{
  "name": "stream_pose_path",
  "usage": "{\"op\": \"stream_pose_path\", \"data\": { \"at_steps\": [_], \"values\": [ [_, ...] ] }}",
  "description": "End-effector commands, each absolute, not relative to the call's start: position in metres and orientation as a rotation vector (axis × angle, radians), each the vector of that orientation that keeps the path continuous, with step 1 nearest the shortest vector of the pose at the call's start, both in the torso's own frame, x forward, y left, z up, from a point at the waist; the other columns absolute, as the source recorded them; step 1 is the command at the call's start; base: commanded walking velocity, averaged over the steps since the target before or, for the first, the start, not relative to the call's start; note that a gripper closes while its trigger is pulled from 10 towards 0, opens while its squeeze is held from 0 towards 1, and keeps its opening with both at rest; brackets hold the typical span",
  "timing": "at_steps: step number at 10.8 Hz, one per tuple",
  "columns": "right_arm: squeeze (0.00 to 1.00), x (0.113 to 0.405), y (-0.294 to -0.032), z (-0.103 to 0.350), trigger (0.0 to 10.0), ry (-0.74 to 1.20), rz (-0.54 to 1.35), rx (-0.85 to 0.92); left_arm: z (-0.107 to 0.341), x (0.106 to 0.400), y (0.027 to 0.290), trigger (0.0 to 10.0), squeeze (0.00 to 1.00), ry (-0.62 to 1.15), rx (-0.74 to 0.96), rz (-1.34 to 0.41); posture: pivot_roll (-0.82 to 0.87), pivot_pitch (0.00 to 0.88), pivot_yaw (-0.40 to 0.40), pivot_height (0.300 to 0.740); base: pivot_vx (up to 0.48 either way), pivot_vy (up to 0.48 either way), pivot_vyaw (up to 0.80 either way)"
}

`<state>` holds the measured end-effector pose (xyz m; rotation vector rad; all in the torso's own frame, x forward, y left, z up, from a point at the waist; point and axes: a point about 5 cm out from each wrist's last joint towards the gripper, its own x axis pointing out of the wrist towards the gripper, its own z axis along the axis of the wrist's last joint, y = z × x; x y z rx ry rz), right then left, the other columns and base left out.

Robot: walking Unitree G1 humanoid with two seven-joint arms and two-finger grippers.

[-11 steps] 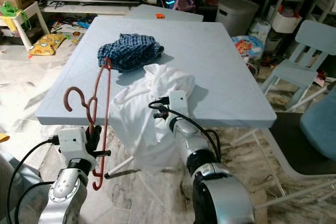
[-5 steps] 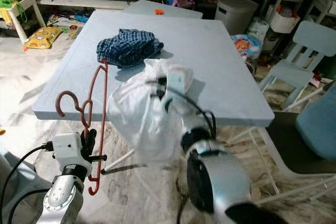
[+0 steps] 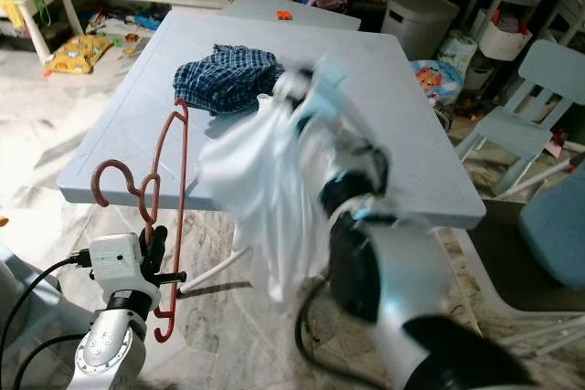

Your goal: Hang hanger

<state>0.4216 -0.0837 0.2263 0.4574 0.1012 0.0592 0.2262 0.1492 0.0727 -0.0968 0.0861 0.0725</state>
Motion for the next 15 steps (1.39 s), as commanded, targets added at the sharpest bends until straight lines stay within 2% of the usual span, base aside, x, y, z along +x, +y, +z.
{"op": "stream_pose_path", "data": {
  "at_steps": [1,2,4,6,9,10,11,12,13,14,15],
  "values": [
    [0.00,0.429,-0.108,0.271,0.0,-0.066,-0.023,0.515,0.065,0.222,0.151,10.0,0.00,0.134,-0.088,0.107,0.12,0.000,-0.174,0.740,0.000,0.000,0.00],
    [0.00,0.429,-0.110,0.274,0.0,-0.077,-0.029,0.517,0.065,0.222,0.151,10.0,0.00,0.133,-0.088,0.108,0.12,0.000,-0.174,0.740,0.000,0.000,0.00],
    [0.00,0.429,-0.140,0.313,0.0,-0.228,-0.093,0.544,0.072,0.225,0.157,10.0,0.00,0.081,-0.069,0.146,0.11,0.000,-0.177,0.740,0.000,0.000,0.00],
    [0.00,0.427,-0.164,0.326,0.0,-0.294,-0.160,0.531,0.074,0.229,0.159,10.0,0.00,0.065,-0.046,0.167,0.10,0.000,-0.173,0.740,0.000,0.000,0.00],
    [0.00,0.427,-0.178,0.307,0.0,-0.254,-0.216,0.470,0.074,0.233,0.158,10.0,0.00,0.057,-0.032,0.176,0.08,0.000,-0.165,0.740,0.000,0.000,0.00],
    [0.00,0.427,-0.177,0.286,0.0,-0.196,-0.219,0.367,0.073,0.234,0.155,10.0,0.00,0.062,-0.032,0.167,0.08,0.000,-0.163,0.740,0.000,0.000,0.00],
    [0.00,0.427,-0.173,0.274,10.0,-0.158,-0.207,0.288,0.073,0.234,0.154,10.0,0.00,0.061,-0.032,0.162,0.08,0.000,-0.162,0.740,0.000,0.000,0.00],
    [0.00,0.427,-0.165,0.255,10.0,-0.092,-0.153,0.166,0.072,0.234,0.152,10.0,0.00,0.062,-0.030,0.155,0.08,0.000,-0.162,0.740,0.000,0.000,0.00],
    [1.00,0.425,-0.156,0.234,10.0,-0.016,-0.089,0.045,0.072,0.233,0.152,10.0,0.00,0.066,-0.032,0.152,0.08,0.000,-0.161,0.740,0.000,0.000,0.00],
    [1.00,0.421,-0.145,0.209,10.0,0.066,0.006,-0.081,0.070,0.232,0.151,10.0,0.00,0.072,-0.034,0.150,0.08,0.000,-0.160,0.740,0.000,0.000,0.00],
    [1.00,0.419,-0.141,0.199,10.0,0.100,0.049,-0.126,0.070,0.232,0.151,10.0,0.00,0.074,-0.035,0.148,0.08,0.000,-0.159,0.740,0.000,0.000,0.00]
  ]
}}
